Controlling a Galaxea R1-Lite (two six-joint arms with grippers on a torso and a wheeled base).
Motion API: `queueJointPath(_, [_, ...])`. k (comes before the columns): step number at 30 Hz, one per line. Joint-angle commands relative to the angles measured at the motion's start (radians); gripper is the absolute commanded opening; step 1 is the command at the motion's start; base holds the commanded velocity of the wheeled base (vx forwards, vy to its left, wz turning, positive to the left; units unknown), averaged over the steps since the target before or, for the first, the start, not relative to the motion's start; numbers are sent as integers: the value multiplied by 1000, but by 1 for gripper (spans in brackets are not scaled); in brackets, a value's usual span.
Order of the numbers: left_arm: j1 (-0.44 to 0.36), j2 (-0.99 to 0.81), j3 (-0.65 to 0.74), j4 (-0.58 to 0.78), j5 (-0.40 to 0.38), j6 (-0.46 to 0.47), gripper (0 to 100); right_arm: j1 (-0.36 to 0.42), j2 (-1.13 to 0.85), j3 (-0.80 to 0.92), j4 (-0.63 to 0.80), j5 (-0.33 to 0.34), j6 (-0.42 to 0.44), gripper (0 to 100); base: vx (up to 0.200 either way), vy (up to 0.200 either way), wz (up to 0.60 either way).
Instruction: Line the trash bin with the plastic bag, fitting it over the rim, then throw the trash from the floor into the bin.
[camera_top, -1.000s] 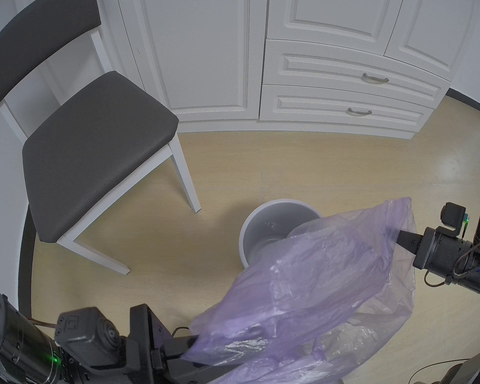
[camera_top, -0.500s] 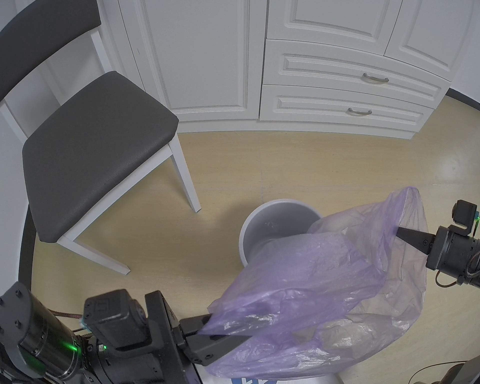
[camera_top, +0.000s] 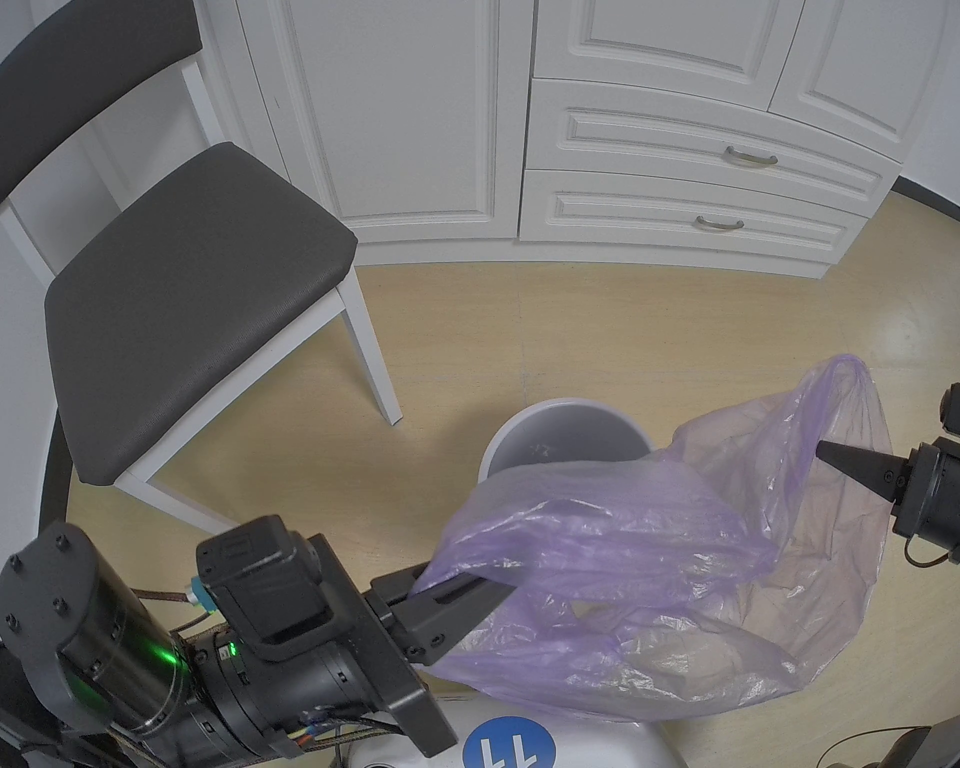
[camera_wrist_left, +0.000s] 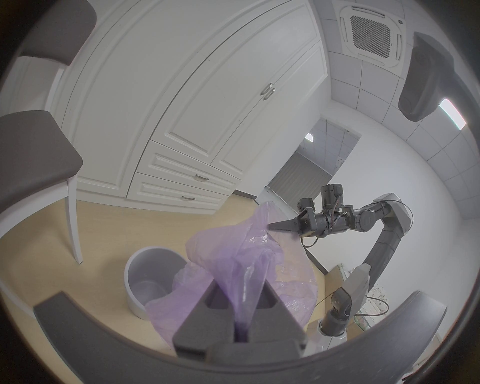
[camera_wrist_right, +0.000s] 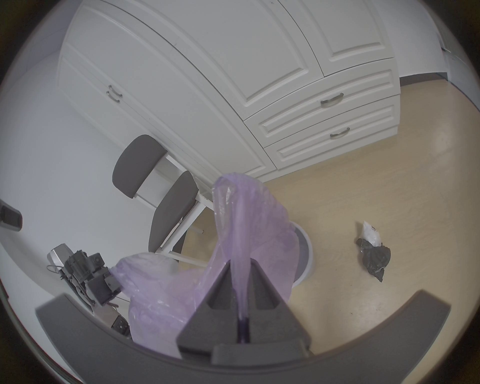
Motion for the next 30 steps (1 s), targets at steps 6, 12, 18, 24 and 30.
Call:
queueJointPath(6, [17, 5, -60, 59, 72, 0, 0, 2, -47, -20, 68, -3, -31, 0, 0, 0, 0])
queueJointPath(12, [5, 4, -148, 168, 244, 5, 0, 17, -43, -37, 96, -44, -31, 0, 0, 0, 0])
queueJointPath(18, [5, 10, -154, 177, 304, 43, 0, 51, -26, -34, 96, -125, -64, 0, 0, 0, 0])
queueJointPath(24, [5, 10, -154, 172, 385, 109, 0, 77, -21, -20, 94, -248, -149, 0, 0, 0, 0])
queueJointPath(30, [5, 24, -151, 165, 413, 147, 0, 77, -30, 6, 82, -316, -228, 0, 0, 0, 0])
